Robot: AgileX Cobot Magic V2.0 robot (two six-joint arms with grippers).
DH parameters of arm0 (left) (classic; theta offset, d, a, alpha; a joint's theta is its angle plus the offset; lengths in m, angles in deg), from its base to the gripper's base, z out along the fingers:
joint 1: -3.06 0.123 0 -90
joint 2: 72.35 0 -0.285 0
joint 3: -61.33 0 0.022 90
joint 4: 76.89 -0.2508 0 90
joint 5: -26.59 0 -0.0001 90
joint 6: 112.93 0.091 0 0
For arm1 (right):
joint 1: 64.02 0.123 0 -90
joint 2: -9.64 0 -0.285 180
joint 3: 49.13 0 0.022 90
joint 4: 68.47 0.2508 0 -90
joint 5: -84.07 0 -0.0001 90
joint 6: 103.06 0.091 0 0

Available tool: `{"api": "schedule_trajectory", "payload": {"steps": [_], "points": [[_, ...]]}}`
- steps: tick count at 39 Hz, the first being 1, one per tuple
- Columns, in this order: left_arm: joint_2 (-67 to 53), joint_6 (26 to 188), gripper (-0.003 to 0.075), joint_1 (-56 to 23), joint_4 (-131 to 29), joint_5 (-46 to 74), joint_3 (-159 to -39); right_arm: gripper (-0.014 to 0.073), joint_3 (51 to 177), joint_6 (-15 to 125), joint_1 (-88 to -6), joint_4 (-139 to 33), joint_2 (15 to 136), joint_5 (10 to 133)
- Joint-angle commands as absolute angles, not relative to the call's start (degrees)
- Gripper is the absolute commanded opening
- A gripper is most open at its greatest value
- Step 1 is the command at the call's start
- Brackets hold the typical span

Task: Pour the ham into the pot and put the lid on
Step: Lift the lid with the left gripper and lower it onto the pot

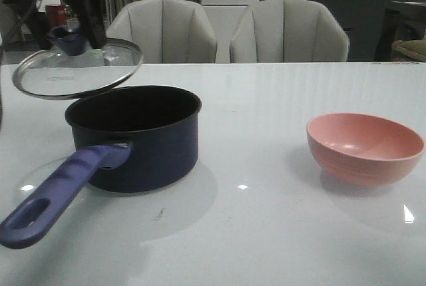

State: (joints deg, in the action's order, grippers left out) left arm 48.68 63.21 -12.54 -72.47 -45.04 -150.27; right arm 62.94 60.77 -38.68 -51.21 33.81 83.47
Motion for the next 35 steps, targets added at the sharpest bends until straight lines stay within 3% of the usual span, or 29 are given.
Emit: {"api": "schedule_trajectory", "payload": {"steps": [1,35], "points": [[44.6,63.4,0.0225,-14.8,-72.0,-46.1,-152.3,0.0169,64.6,60.2,-38.6,-50.9,34.1,87.7],[44.6,66.7,0.0225,-19.8,-67.1,-46.1,-148.9,0.0169,64.6,60.2,-38.6,-50.9,34.1,87.7]]}}
